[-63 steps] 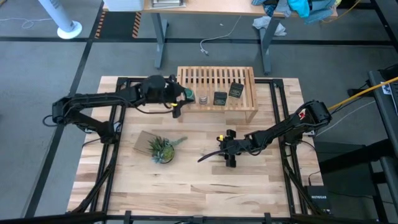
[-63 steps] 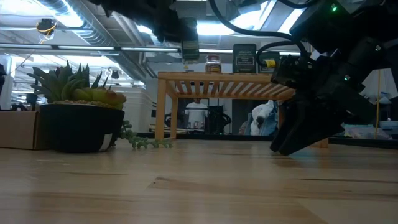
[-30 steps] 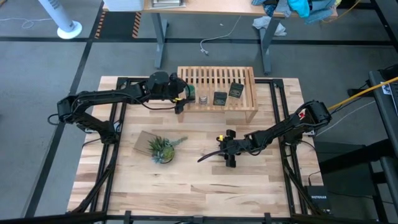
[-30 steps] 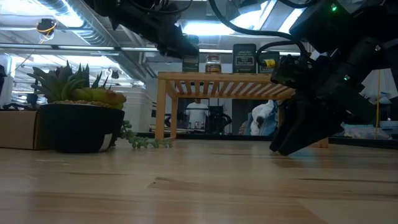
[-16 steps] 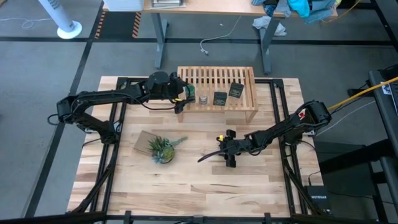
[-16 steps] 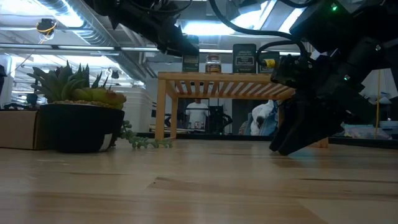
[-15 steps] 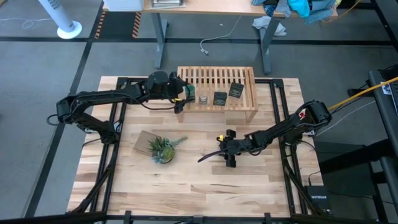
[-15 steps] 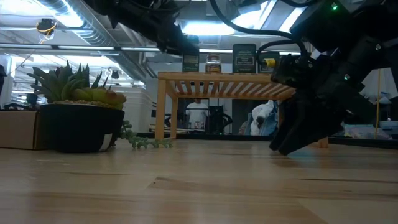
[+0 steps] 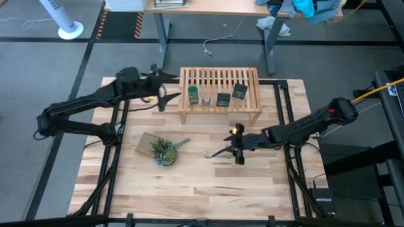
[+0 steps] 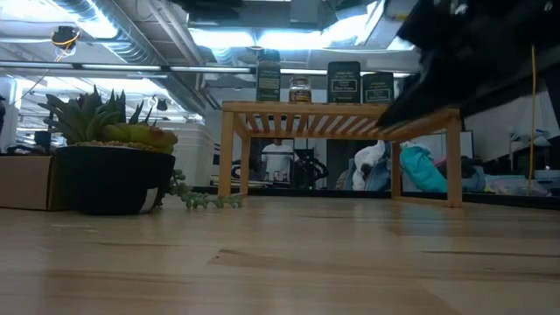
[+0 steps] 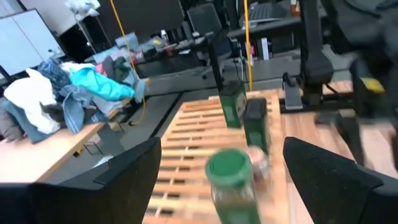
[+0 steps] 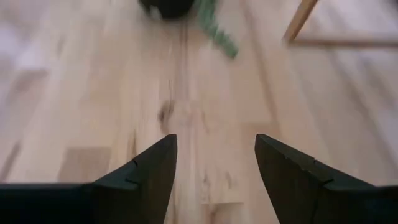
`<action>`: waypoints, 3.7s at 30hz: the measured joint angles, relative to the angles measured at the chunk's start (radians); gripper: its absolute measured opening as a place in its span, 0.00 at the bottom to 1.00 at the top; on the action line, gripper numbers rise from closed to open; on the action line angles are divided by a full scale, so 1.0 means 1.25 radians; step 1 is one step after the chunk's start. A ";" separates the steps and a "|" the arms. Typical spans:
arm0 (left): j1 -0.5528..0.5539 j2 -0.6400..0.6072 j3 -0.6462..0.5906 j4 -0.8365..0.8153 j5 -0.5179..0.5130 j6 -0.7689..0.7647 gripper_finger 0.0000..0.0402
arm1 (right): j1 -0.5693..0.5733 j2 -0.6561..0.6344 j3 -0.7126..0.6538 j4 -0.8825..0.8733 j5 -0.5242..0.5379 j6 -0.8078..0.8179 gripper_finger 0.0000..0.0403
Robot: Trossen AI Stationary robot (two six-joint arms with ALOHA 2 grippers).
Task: Shelf spices
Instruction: Return to Home Position
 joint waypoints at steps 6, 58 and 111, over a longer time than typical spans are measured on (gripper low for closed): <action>-0.001 -0.130 0.000 -0.220 0.000 -0.060 0.82 | 0.000 -0.215 0.000 -0.135 0.026 -0.001 0.55; -0.260 -0.423 -0.783 0.411 0.117 -0.232 0.82 | -0.001 -1.008 -0.450 -0.034 -0.177 -0.062 0.55; -0.266 -0.604 -0.784 0.111 0.109 -0.255 0.82 | -0.001 -0.887 -0.451 -0.032 -0.184 -0.060 0.55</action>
